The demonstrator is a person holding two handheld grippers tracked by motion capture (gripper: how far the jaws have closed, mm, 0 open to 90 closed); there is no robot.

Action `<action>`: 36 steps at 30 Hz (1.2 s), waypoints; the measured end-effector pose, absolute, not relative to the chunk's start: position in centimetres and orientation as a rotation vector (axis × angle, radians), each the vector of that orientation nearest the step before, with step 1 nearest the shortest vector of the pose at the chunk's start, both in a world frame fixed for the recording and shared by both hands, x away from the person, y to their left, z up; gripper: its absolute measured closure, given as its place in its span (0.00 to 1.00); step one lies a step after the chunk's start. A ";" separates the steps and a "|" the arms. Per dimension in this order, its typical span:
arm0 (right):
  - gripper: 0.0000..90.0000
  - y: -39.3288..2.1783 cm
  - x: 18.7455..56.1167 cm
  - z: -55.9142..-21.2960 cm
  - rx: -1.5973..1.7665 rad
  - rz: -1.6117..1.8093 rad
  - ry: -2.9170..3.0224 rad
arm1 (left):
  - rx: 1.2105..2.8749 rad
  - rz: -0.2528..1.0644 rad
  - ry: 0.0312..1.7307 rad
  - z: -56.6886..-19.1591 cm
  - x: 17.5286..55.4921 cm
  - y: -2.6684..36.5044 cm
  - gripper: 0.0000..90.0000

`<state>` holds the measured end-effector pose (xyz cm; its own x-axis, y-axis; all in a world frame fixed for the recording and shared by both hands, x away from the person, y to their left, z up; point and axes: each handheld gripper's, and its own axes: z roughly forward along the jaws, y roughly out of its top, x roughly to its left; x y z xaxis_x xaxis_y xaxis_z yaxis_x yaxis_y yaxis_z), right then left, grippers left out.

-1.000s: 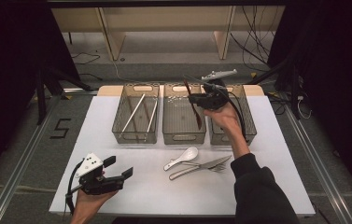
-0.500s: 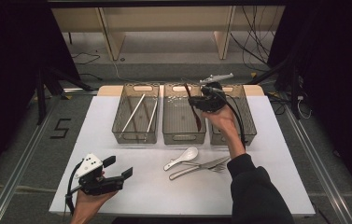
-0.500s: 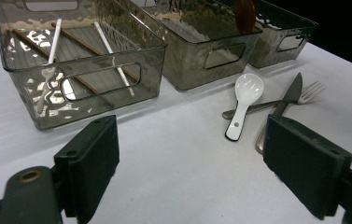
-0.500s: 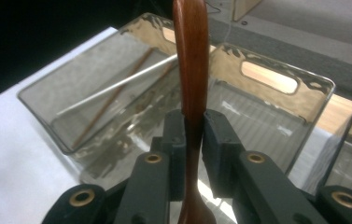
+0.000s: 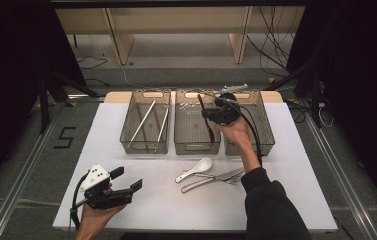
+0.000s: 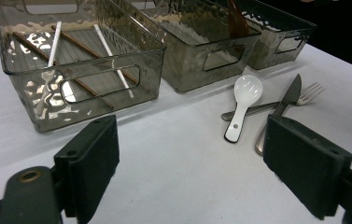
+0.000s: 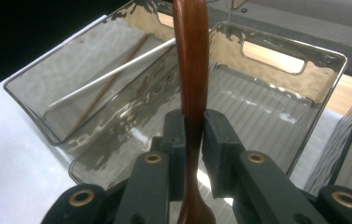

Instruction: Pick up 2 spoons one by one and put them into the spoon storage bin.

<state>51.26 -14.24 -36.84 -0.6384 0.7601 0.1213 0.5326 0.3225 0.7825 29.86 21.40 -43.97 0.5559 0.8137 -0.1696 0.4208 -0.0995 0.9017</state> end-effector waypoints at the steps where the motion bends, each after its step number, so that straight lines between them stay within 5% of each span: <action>1: 0.89 -14.2 51.3 -36.9 1.166 1.214 2.324 | 1.722 0.459 1.035 -44.0 29.9 21.4 0.20; 6: 0.87 -14.1 51.3 -37.5 1.186 1.195 2.333 | 1.720 0.461 1.033 -43.9 29.8 21.4 0.20; 9: 0.72 -14.1 51.6 -37.8 1.219 1.167 2.336 | 1.721 0.463 1.031 -43.9 29.8 21.4 0.20; 22: 0.45 -14.2 50.1 -36.6 1.100 1.166 2.403 | 1.715 0.463 1.031 -43.9 29.8 21.4 0.20; 36: 0.38 -13.0 45.7 -35.4 0.824 1.135 2.548 | 1.713 0.464 1.030 -43.9 29.8 21.4 0.20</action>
